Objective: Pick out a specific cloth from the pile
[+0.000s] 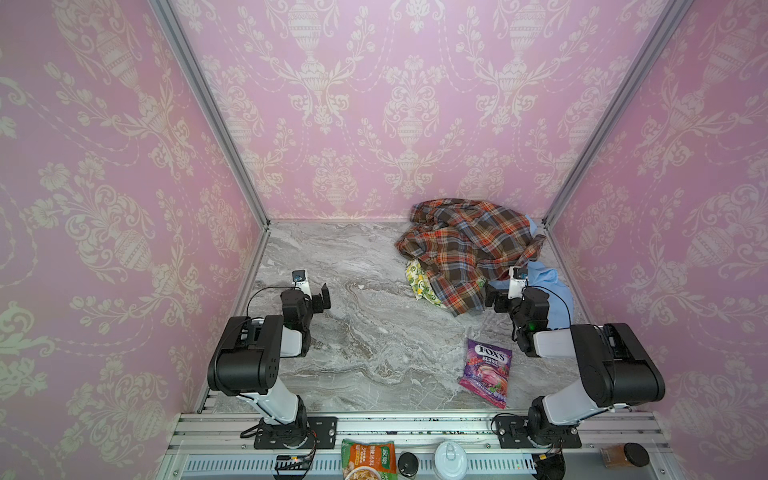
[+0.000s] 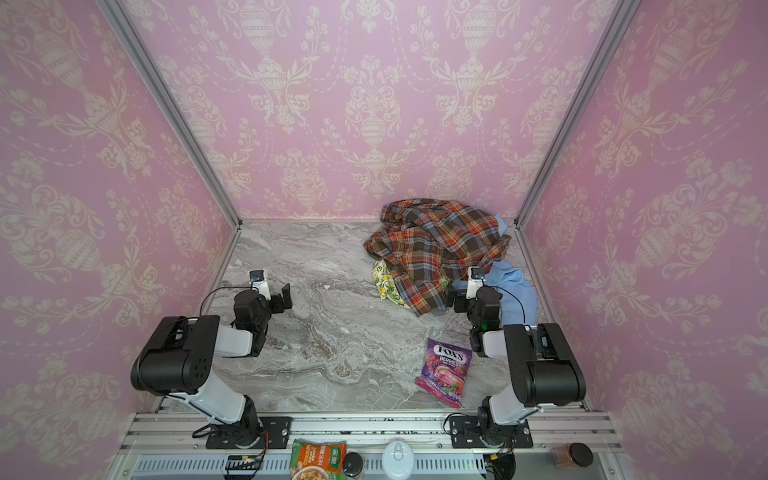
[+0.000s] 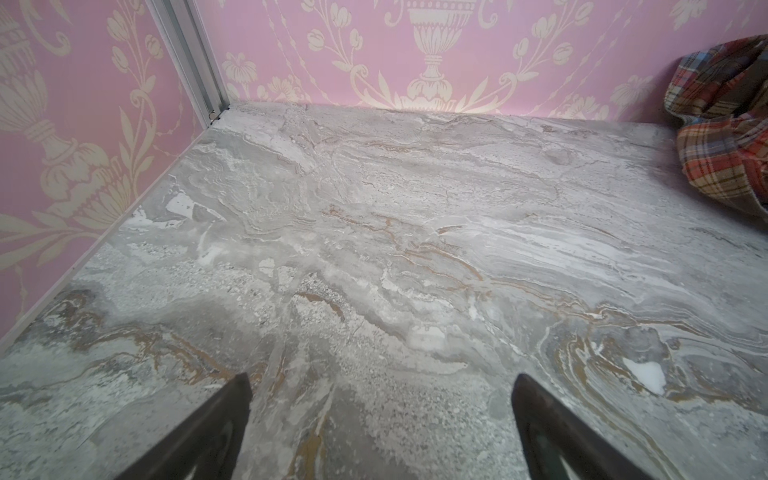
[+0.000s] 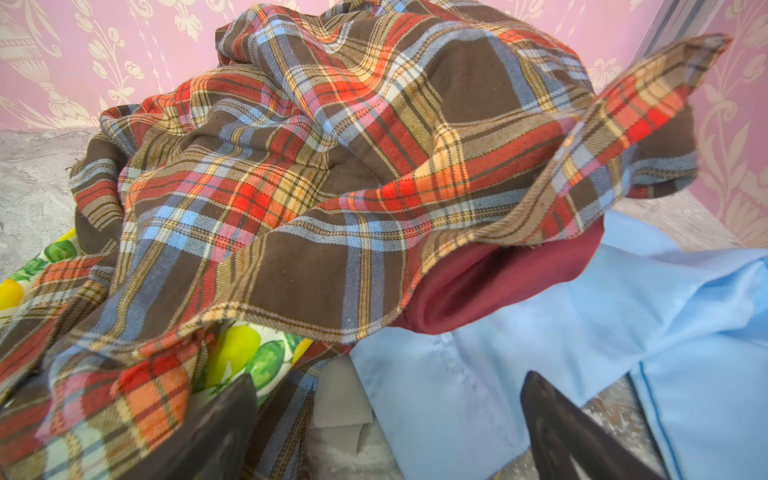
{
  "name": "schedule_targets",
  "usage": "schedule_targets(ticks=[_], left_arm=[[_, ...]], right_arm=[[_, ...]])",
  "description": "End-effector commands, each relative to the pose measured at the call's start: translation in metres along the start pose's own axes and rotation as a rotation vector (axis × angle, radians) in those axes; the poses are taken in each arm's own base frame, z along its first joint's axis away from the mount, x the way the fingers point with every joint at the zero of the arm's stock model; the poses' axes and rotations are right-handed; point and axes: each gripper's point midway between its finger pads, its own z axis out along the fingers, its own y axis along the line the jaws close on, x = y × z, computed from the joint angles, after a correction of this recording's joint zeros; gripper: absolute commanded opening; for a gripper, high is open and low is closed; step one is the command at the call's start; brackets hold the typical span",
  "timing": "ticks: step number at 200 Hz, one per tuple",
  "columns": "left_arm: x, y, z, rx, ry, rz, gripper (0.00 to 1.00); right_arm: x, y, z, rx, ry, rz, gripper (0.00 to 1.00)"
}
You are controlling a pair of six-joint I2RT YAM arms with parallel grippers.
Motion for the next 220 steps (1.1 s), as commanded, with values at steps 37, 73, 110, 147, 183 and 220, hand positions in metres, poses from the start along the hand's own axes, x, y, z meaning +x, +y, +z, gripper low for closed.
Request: schedule_targets(ticks=[37, 73, 110, 147, 183, 220], left_arm=[[0.000, 0.001, 0.000, -0.042, 0.006, 0.048, 0.99], [-0.007, 0.002, -0.002, -0.070, 0.005, 0.062, 0.99], [-0.030, 0.006, 0.000, -0.157, 0.082, 0.099, 0.99], [-0.073, -0.021, -0.009, -0.102, 0.040, 0.047, 0.99], [-0.096, -0.062, -0.022, 0.024, 0.021, -0.042, 0.96], [-0.105, -0.112, -0.033, 0.200, 0.041, -0.106, 0.94]], right_arm=[[-0.010, 0.004, -0.013, 0.004, -0.080, -0.028, 1.00], [-0.019, 0.001, -0.025, 0.041, -0.106, -0.034, 1.00], [-0.025, -0.015, -0.039, 0.146, -0.032, 0.049, 1.00], [-0.036, -0.031, -0.055, 0.265, 0.014, 0.122, 1.00], [-0.076, -0.034, -0.077, 0.302, -0.046, 0.170, 1.00], [-0.112, -0.024, -0.087, 0.277, -0.060, 0.185, 0.99]])
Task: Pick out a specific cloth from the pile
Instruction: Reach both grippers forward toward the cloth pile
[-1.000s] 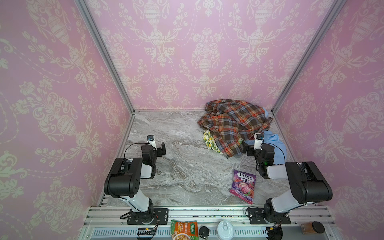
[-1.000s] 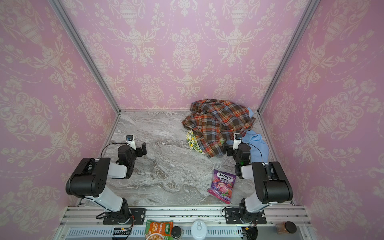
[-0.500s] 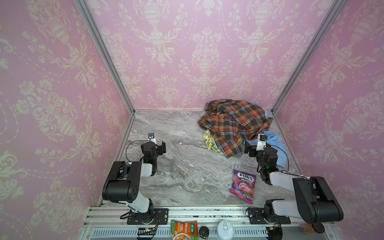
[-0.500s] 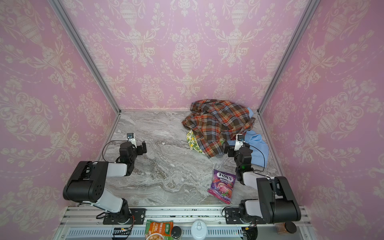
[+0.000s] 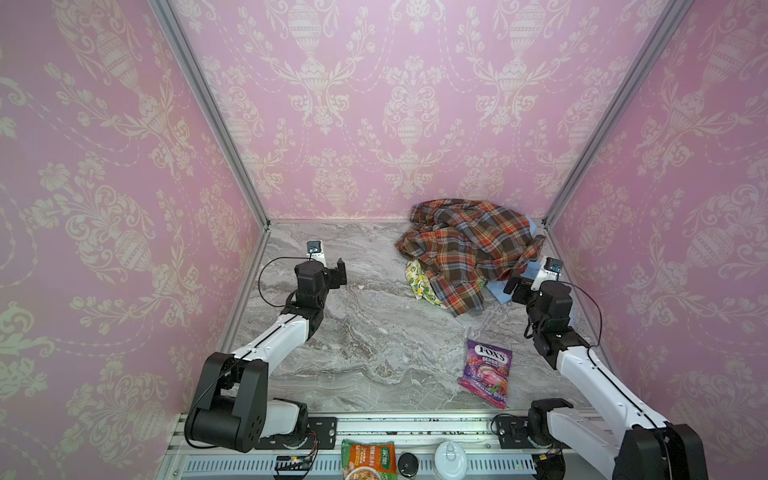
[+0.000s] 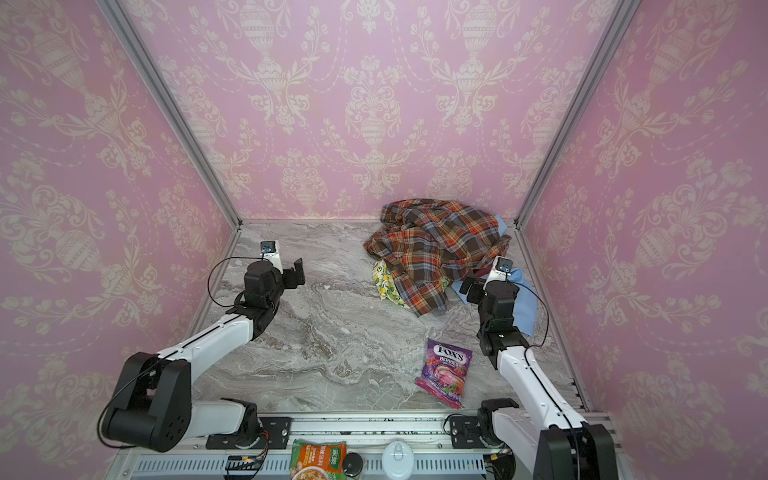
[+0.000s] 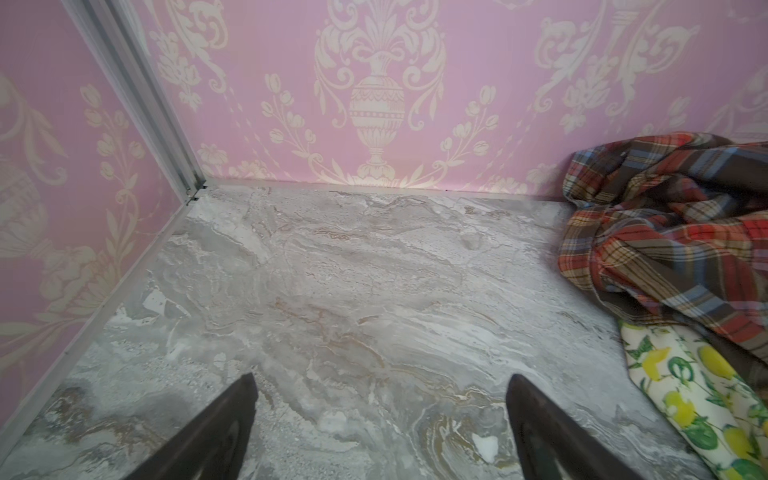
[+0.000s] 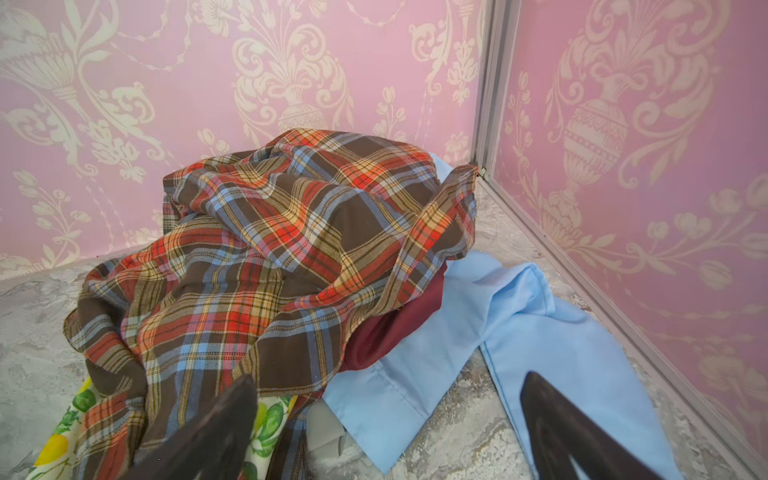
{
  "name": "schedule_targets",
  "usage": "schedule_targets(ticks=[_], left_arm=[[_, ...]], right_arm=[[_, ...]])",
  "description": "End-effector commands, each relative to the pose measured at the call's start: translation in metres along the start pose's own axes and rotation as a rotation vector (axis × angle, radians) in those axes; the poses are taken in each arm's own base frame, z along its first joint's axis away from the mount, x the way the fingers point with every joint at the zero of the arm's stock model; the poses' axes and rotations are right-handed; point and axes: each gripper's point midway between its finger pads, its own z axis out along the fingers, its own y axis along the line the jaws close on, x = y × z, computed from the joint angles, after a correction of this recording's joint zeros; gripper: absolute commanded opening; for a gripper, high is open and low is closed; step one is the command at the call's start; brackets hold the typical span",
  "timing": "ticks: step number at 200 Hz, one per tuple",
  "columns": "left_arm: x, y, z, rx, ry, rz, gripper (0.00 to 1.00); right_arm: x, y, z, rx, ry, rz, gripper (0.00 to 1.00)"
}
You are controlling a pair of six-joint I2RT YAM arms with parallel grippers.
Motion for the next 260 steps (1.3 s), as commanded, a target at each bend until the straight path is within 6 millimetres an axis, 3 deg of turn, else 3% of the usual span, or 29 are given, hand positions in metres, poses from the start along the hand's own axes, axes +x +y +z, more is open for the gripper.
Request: schedule_targets(ticks=[1, 12, 16, 36, 72, 96, 146, 185, 223, 260], left_arm=[[-0.002, -0.035, -0.006, 0.134, 0.054, -0.085, 0.94], [0.004, -0.049, -0.009, 0.185, 0.090, -0.131, 0.92], [-0.009, -0.057, -0.009, 0.211, 0.078, -0.160, 0.91], [-0.018, -0.095, -0.018, 0.343, 0.120, -0.236, 0.88], [-0.040, -0.157, -0.038, 0.480, 0.183, -0.205, 0.88], [-0.036, -0.177, -0.050, 0.516, 0.227, -0.099, 0.87], [-0.005, -0.222, -0.091, 0.669, 0.251, 0.222, 0.87], [0.018, -0.233, -0.112, 0.685, 0.249, 0.432, 0.88], [0.025, -0.245, -0.129, 0.747, 0.220, 0.490, 0.88], [0.031, -0.248, -0.138, 0.762, 0.190, 0.553, 0.89]], right_arm=[[-0.013, 0.004, -0.007, 0.018, 0.040, 0.020, 0.99], [-0.020, 0.010, -0.008, 0.008, 0.051, 0.020, 0.98], [-0.022, 0.012, -0.008, 0.004, 0.056, 0.025, 0.98], [-0.027, 0.025, -0.006, -0.031, 0.108, 0.039, 0.97], [-0.030, 0.047, -0.004, -0.069, 0.185, 0.033, 0.96], [-0.025, 0.053, -0.005, -0.080, 0.221, 0.071, 0.95], [0.016, 0.051, -0.008, -0.063, 0.331, 0.232, 0.89], [0.048, 0.047, -0.009, -0.033, 0.421, 0.341, 0.88], [0.071, 0.042, -0.001, -0.048, 0.498, 0.514, 0.80], [0.084, 0.022, 0.010, -0.018, 0.508, 0.669, 0.76]])
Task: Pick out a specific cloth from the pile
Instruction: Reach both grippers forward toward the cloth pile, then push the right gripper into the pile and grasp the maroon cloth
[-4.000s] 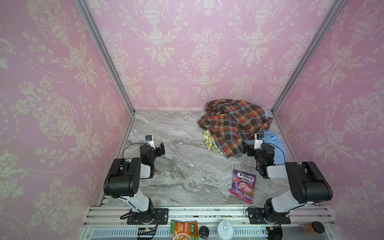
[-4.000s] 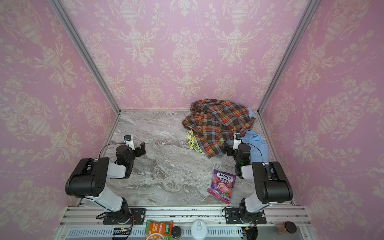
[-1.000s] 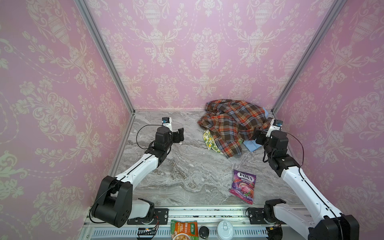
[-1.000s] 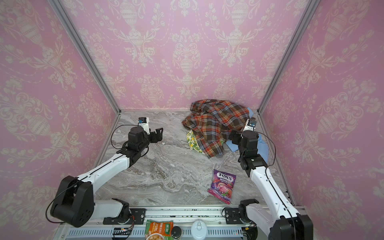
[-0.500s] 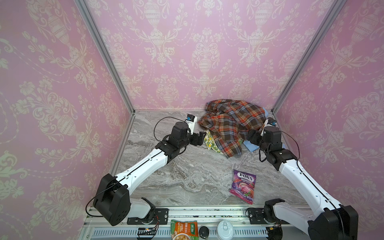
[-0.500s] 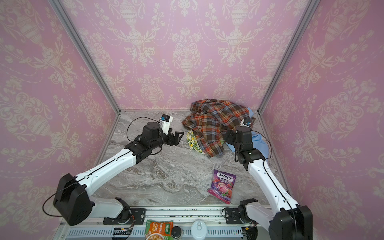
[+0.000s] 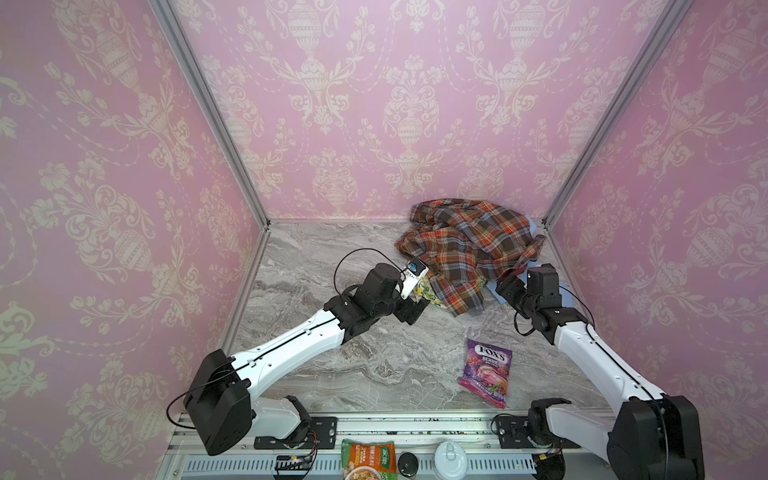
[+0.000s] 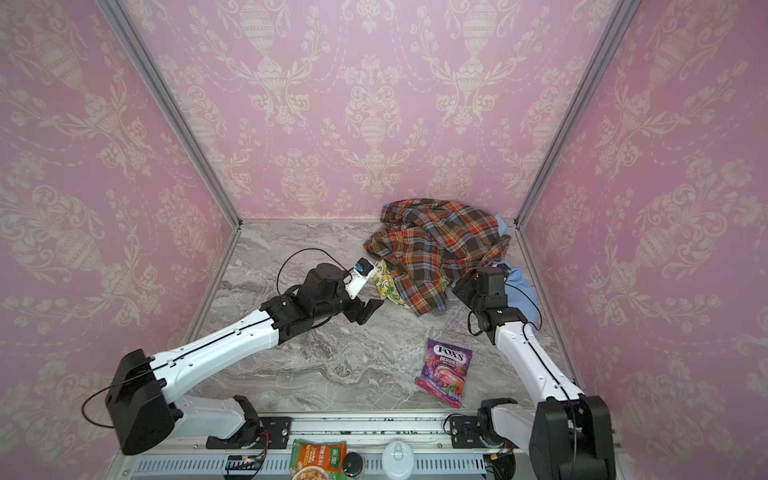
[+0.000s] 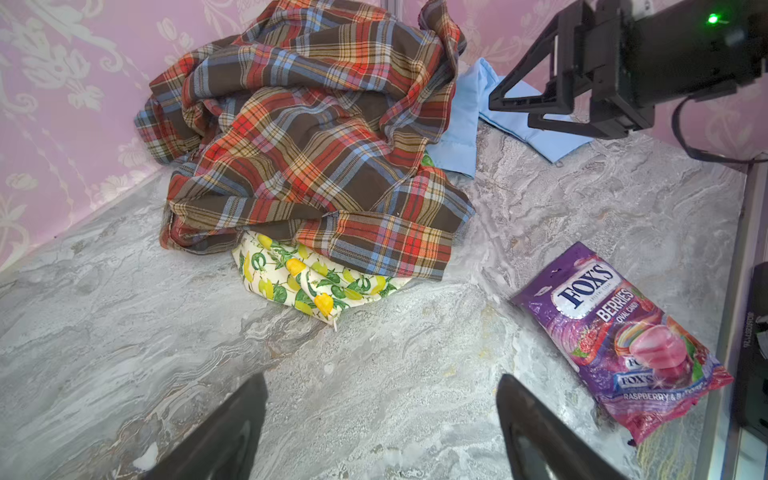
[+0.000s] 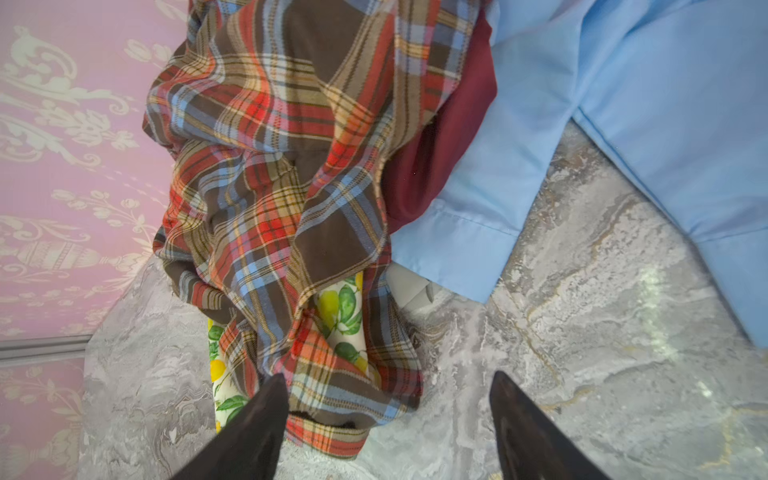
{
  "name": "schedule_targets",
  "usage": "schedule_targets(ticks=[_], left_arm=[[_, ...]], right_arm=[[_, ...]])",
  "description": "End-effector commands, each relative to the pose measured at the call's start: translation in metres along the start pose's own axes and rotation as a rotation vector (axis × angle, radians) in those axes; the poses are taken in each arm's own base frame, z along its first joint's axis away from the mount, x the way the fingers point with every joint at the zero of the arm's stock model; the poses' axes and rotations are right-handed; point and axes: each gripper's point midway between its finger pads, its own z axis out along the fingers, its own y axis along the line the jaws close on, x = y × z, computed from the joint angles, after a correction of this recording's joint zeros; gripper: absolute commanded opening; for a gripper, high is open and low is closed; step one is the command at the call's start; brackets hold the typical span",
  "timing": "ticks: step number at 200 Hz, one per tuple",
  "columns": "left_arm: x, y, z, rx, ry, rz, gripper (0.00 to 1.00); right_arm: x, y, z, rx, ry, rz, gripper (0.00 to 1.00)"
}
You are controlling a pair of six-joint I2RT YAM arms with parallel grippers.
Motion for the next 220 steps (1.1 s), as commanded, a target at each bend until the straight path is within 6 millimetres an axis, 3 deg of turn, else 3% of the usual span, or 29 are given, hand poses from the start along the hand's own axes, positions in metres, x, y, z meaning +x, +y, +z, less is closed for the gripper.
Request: schedule_targets(ticks=[1, 36, 131, 220], left_arm=[[0.003, -0.003, -0.006, -0.016, -0.002, 0.083, 0.89], [0.010, -0.006, -0.002, -0.017, 0.010, 0.095, 0.89], [0.015, -0.018, 0.003, 0.020, 0.021, 0.115, 0.89], [0.021, -0.023, 0.007, 0.028, 0.038, 0.124, 0.89]], right_arm=[[0.002, -0.003, 0.007, -0.044, 0.022, 0.134, 0.76], [-0.005, -0.017, 0.024, -0.074, 0.034, 0.264, 0.70], [-0.021, -0.017, 0.081, -0.162, 0.064, 0.420, 0.56], [-0.041, -0.010, 0.106, -0.214, 0.029, 0.498, 0.47]])
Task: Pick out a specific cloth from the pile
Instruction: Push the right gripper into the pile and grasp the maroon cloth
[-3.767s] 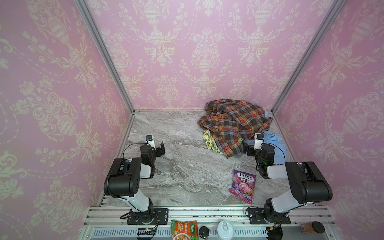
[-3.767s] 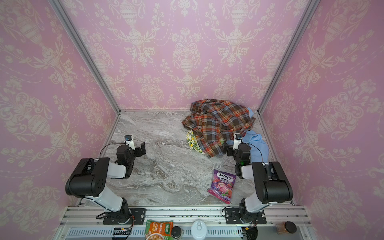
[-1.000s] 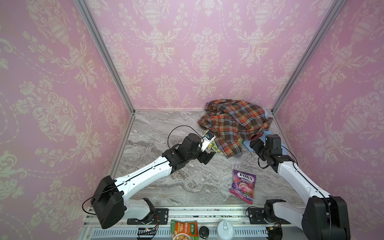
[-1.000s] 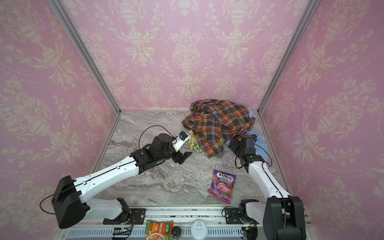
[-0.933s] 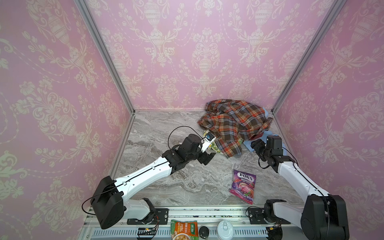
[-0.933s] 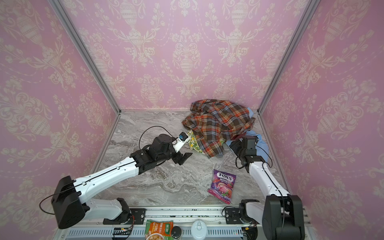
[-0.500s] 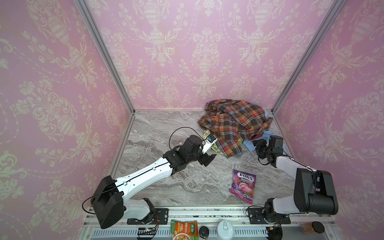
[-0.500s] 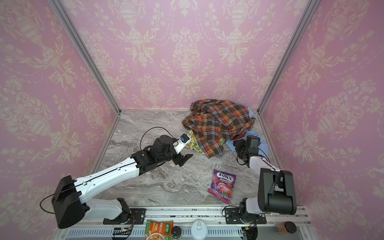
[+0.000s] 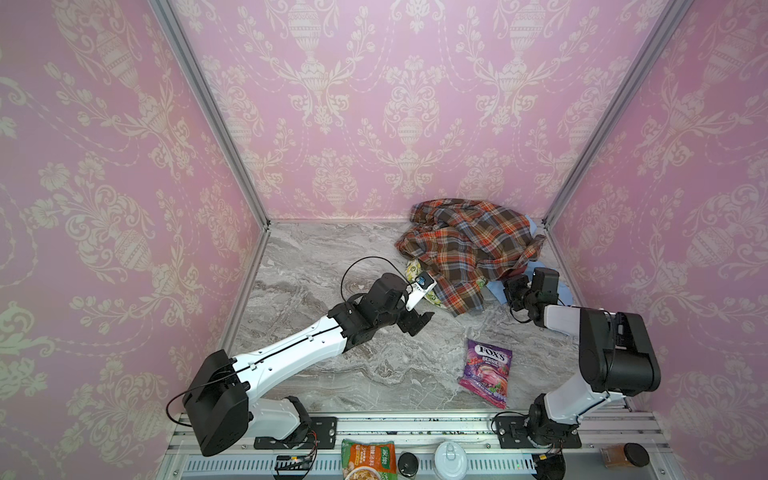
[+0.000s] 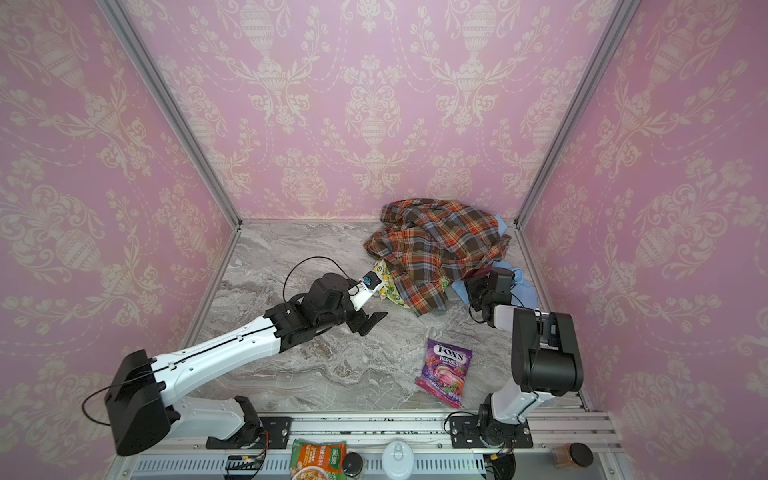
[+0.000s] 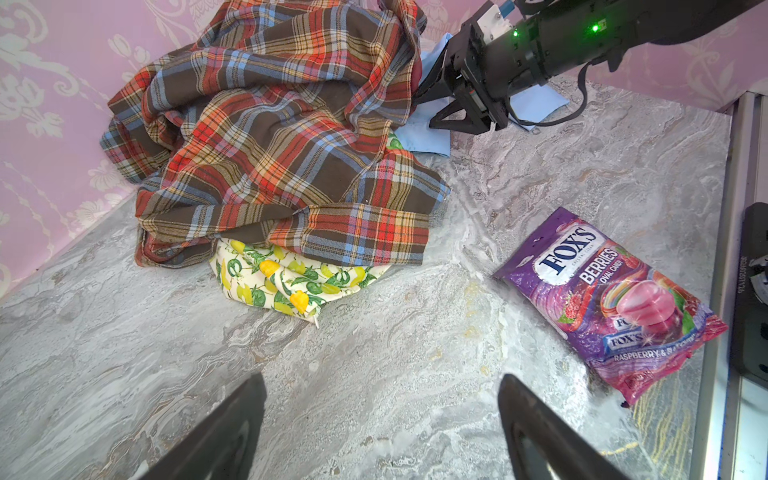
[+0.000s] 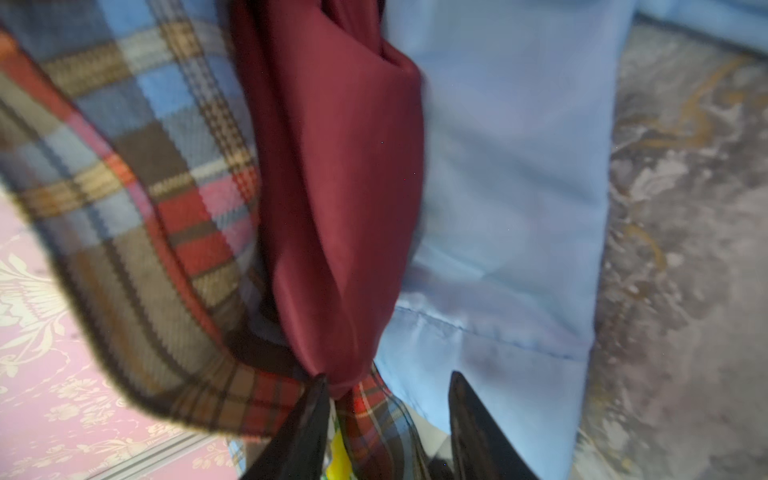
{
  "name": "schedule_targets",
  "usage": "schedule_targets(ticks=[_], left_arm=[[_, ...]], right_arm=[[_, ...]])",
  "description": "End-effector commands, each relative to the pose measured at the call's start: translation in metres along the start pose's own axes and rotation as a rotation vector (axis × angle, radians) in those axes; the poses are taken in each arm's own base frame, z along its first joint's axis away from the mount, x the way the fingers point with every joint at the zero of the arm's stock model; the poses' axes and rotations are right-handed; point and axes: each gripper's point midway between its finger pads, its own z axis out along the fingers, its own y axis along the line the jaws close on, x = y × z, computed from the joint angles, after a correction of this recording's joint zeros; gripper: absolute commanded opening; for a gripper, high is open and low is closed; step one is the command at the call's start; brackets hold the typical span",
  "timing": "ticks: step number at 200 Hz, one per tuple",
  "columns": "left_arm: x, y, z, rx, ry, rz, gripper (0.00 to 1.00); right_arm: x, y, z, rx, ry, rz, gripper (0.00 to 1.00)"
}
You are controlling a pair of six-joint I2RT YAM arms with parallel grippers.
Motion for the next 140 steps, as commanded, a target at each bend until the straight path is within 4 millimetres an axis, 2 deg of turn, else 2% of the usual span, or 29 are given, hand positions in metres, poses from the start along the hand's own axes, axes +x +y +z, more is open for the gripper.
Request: schedule_targets(ticks=[1, 47, 100, 123, 132, 140], left_arm=[[0.009, -0.003, 0.005, -0.002, 0.024, 0.034, 0.89], [0.012, -0.004, 0.006, -0.004, 0.034, 0.043, 0.90], [0.013, -0.005, 0.006, -0.008, 0.037, 0.054, 0.90], [0.013, -0.004, 0.006, -0.010, 0.038, 0.056, 0.90], [0.013, -0.004, 0.006, -0.011, 0.039, 0.056, 0.90], [0.013, -0.005, 0.006, -0.011, 0.036, 0.057, 0.90]], right_arm=[[-0.014, 0.020, 0.005, -0.063, -0.023, 0.023, 0.47], [-0.026, 0.018, 0.017, -0.064, -0.035, 0.071, 0.40], [-0.031, 0.021, 0.032, -0.095, -0.022, 0.089, 0.33], [-0.033, 0.026, 0.034, -0.113, -0.020, 0.083, 0.12], [-0.033, 0.029, 0.033, -0.119, -0.024, 0.079, 0.01], [-0.035, 0.031, 0.031, -0.124, -0.030, 0.074, 0.00]])
